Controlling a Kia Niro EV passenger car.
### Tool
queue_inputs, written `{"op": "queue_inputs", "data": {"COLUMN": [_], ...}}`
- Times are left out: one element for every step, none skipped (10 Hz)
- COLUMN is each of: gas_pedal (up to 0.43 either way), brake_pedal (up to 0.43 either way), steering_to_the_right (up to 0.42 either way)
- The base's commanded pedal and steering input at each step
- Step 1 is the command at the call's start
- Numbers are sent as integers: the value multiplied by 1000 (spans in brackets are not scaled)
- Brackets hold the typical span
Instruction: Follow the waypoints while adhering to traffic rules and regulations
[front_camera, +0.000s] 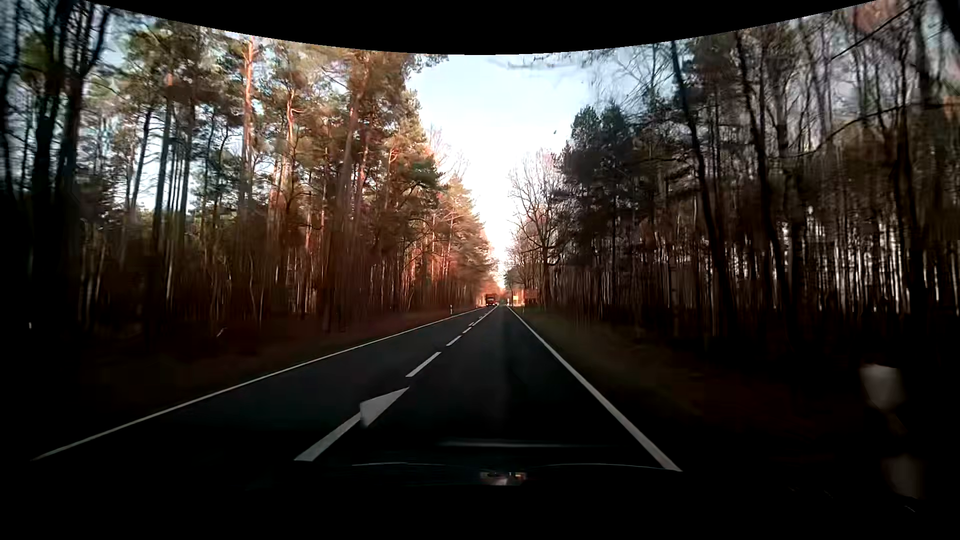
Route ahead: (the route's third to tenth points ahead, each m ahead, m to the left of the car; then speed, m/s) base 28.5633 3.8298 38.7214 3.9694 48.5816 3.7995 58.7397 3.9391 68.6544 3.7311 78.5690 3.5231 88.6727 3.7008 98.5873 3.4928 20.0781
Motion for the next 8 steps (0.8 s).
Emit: {"op": "queue_inputs", "data": {"gas_pedal": [67, 67, 59, 28, 8, 0, 0, 0], "brake_pedal": [0, 0, 0, 0, 0, 0, 0, 0], "steering_to_the_right": [-1, -1, -1, -1, -1, -1, -1, -1]}}
